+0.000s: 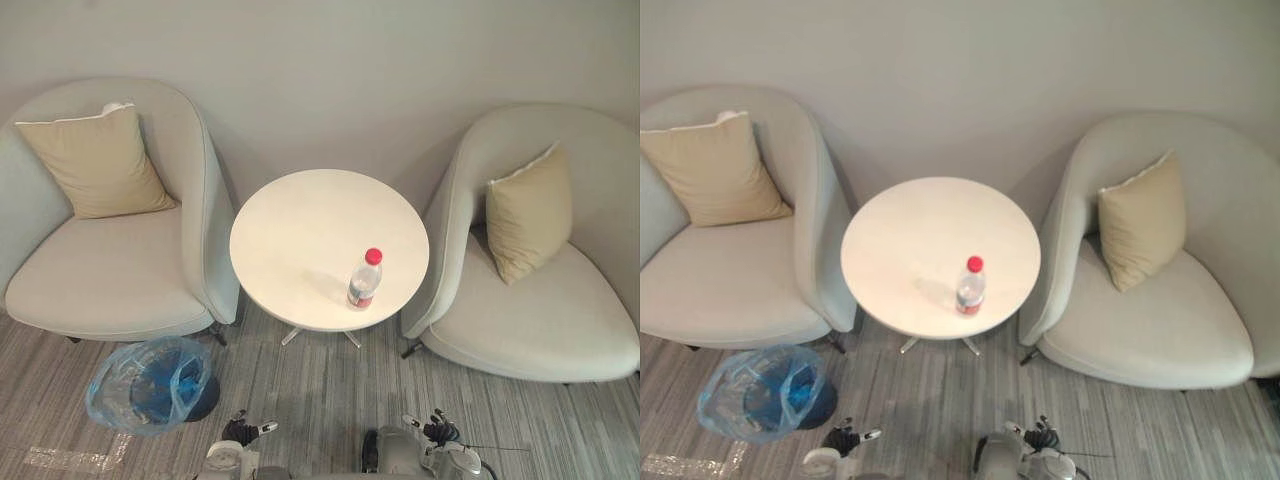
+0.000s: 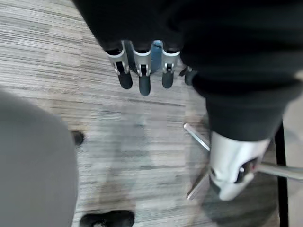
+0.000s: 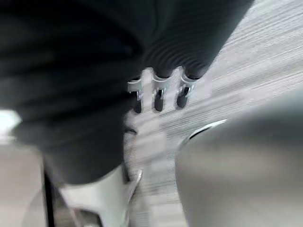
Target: Gather rubbish on tea table into small bin, then transfer packed bag to large trash can.
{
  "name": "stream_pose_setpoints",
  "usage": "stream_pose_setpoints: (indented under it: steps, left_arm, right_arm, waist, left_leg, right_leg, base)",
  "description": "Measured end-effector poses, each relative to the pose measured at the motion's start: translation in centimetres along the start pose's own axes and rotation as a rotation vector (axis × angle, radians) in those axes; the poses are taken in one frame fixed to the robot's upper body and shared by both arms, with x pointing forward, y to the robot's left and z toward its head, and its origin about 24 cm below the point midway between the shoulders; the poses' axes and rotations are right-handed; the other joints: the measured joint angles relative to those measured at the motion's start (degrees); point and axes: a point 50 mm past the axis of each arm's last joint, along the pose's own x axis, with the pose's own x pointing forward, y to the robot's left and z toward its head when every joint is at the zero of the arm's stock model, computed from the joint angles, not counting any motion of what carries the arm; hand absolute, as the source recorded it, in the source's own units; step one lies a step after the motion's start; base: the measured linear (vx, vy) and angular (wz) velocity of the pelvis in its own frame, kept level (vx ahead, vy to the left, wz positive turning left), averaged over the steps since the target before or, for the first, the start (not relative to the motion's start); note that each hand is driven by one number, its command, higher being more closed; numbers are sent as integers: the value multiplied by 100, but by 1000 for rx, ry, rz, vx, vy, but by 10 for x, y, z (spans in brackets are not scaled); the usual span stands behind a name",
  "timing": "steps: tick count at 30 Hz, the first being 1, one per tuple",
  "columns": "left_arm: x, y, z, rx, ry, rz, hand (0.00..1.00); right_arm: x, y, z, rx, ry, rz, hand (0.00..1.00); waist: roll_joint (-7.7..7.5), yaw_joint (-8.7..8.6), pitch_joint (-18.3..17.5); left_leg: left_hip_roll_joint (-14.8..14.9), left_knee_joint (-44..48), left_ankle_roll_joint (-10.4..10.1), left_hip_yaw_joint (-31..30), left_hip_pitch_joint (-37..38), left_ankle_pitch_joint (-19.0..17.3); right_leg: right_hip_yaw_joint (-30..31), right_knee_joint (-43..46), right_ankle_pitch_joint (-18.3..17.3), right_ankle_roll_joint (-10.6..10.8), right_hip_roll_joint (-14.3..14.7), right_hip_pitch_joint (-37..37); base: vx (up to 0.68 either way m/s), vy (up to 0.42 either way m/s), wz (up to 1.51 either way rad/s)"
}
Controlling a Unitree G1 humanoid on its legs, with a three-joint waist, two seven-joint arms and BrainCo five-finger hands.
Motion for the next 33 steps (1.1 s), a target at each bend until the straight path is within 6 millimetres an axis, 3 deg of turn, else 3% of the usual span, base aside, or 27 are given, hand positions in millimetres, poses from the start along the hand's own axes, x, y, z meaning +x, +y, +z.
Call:
stream_pose_setpoints:
  steps: [2, 4, 7, 9, 12, 14, 15, 17, 20, 26, 31, 33]
  left_arm:
    - [0, -14, 6, -41, -11, -25, 0]
    - [0, -18, 11, -45, -25, -35, 0]
    - [1, -20, 20, -50, -57, -41, 0]
    - [1, -20, 22, -51, -66, -40, 0]
    - [1, -21, 24, -26, -76, -47, 0]
    - [1, -22, 25, -17, -81, -53, 0]
    - [1, -22, 26, -15, -86, -54, 0]
    - [2, -17, 24, 9, -79, -44, 0]
    - [2, -10, 22, 29, -73, -32, 0]
    - [2, -12, 16, 65, -54, -40, 0]
    - [2, -12, 17, 112, -63, -46, 0]
    - [2, -12, 17, 119, -64, -38, 0]
  right_arm:
    - [0, -7, 0, -1, -4, -20, 0]
    - [-1, -7, -3, 0, 2, -18, 0]
    - [-2, -4, -7, 6, 12, -11, 0]
    - [-2, -4, -7, 8, 14, -15, 0]
    - [-3, -5, -8, 22, 18, -22, 0]
    - [-2, -7, -6, 22, 10, -26, 0]
    - [-2, -9, -5, 13, 8, -32, 0]
    - [-2, -5, -5, 9, 8, -22, 0]
    - [-2, -3, -7, 4, 11, -21, 0]
    - [-3, -6, -9, -15, 11, -29, 0]
    - [-5, 4, 11, -100, -96, -2, 0]
    - [-9, 10, 31, -153, -210, 19, 0]
  waist:
    - [170, -29, -10]
    - [125, -27, 19]
    - [14, -6, 64]
    - [14, 15, 80]
    - [8, 24, 93]
    - [89, 25, 135]
    - [136, 58, 151]
    - [49, 32, 75]
    - [-26, 56, 53]
    - [41, 50, 43]
    - [52, 38, 28]
    - [28, 36, 13]
  left_leg:
    - [237, 335, -30, -137, -50, -5]
    - [311, 683, -45, -175, -110, -14]
    - [559, 2058, -132, -205, -694, -29]
    - [702, 2530, -264, -126, -971, -236]
    - [505, 2113, -255, -92, -1191, -499]
    - [395, 1385, -151, -122, -1263, -324]
    - [267, 1179, -181, -162, -1154, -55]
    - [122, 985, -107, -63, -1093, -12]
    - [-3, 955, -80, -10, -1032, 5]
    - [-131, 625, 59, -100, -687, 112]
    - [-163, 415, 57, -254, -668, 341]
    - [-174, 293, 72, -274, -683, 479]
  right_leg:
    - [-288, -267, -129, -98, 163, 366]
    - [-369, -303, -218, -111, 190, 561]
    - [-568, -368, -406, -172, 238, 852]
    - [-560, -463, -435, -210, 284, 929]
    - [-413, -610, -422, -180, 207, 1062]
    - [-309, -576, -443, -28, 181, 1130]
    - [-140, -445, -470, 127, 175, 1141]
    - [20, -667, -400, 234, 108, 1176]
    - [126, -928, -272, 280, 42, 1256]
    - [120, -1268, -247, 322, 21, 1621]
    - [128, -1425, -177, 259, 38, 1630]
    - [138, -1579, -63, 243, 49, 1628]
  base:
    - [261, -234, 33]
    - [124, -170, 45]
    - [61, -150, 36]
    - [53, -39, 1]
    - [53, 58, -17]
    - [77, 200, -34]
    - [102, 203, -31]
    - [149, 189, -18]
    - [137, 135, -9]
    - [87, 18, 1]
    - [15, -45, -2]
    - [-22, -41, -3]
